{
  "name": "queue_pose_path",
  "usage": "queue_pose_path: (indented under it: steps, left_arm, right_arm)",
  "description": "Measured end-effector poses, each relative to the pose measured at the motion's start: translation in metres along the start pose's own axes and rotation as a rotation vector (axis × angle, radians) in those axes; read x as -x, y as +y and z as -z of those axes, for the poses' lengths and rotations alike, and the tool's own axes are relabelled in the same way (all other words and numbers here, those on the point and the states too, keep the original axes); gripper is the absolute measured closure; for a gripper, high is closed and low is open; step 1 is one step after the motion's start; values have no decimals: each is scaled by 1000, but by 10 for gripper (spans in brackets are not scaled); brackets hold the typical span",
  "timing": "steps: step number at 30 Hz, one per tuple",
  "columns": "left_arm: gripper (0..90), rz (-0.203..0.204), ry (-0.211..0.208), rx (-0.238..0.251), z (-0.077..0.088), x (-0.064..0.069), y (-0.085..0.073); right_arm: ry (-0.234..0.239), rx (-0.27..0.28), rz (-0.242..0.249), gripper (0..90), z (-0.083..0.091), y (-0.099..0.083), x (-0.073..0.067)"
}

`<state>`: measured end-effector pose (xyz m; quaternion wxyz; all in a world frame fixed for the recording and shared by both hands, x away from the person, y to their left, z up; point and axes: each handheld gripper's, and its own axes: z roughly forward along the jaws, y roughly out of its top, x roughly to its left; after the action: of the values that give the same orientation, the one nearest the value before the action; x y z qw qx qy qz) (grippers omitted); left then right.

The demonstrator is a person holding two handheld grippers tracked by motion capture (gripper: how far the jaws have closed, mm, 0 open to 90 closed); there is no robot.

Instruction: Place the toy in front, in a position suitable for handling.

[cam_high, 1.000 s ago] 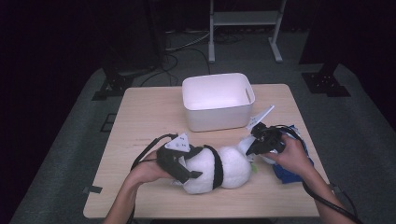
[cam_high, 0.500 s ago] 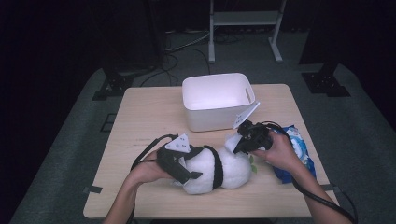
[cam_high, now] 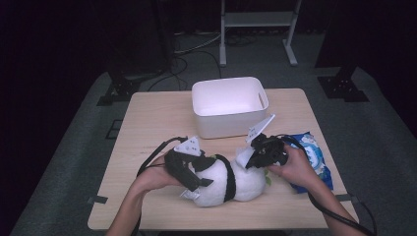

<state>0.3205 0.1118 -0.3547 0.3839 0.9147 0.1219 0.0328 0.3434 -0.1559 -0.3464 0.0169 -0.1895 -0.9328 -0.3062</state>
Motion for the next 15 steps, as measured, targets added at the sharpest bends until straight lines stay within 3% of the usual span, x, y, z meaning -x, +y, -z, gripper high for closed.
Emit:
queue_pose_path:
  steps: [6,9,15]
  left_arm:
    - [6,-3,-50,-70,-8,2,5]
    - [14,-21,-99,-92,-15,3,5]
    - [208,-85,-121,-81,-18,4,7]
  right_arm:
    - [13,3,15,840,1,-7,-10]
    - [28,4,15,840,0,-10,-14]
    - [36,-5,7,840,2,-17,-17]
